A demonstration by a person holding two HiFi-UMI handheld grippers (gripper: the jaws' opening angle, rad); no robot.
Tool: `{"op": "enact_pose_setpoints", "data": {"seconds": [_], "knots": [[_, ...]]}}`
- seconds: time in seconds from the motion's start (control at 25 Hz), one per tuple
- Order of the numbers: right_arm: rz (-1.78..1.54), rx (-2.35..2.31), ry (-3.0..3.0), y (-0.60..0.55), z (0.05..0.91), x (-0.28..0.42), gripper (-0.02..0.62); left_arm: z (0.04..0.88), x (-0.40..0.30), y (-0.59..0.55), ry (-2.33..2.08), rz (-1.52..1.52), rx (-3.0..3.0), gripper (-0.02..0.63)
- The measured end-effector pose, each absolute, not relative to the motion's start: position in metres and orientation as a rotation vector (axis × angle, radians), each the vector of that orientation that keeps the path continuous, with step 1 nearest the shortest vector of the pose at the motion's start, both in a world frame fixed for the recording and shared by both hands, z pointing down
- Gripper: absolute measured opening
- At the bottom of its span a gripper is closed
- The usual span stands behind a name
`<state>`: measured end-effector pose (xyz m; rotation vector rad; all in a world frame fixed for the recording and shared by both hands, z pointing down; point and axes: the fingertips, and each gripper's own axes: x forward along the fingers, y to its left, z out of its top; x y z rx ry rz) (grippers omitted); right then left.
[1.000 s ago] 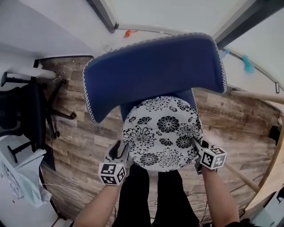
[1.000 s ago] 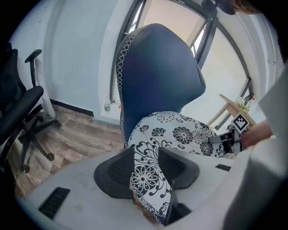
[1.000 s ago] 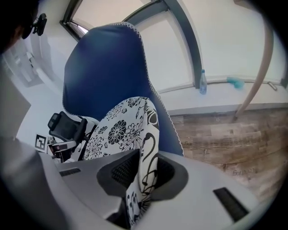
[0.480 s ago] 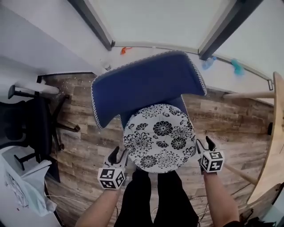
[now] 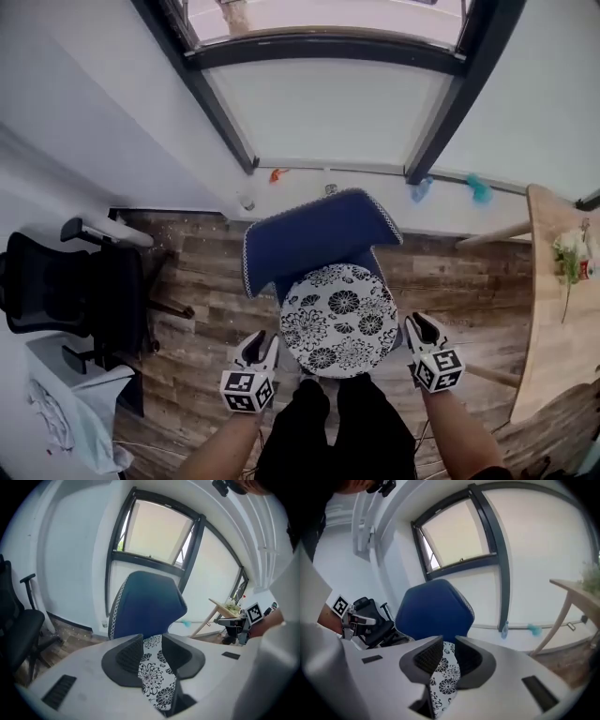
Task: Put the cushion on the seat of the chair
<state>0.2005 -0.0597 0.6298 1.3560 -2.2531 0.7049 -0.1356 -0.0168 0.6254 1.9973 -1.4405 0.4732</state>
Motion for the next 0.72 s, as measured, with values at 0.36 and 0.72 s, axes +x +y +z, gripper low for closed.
{"op": "enact_pose_setpoints", "data": {"seconds": [0.36,0.72], "knots": [[0.506,1.402,-2.413,-0.071,0.482,0.191,0.06,0.524,-0.133,-0.016,-1.483,0.334,2.116,0.094],[0.442,1.411,-2.565,-0.054,0.392,0.184,0.043,0.436,-0.122,-0.035,-1.505,0.24,2.299,0.043]]}}
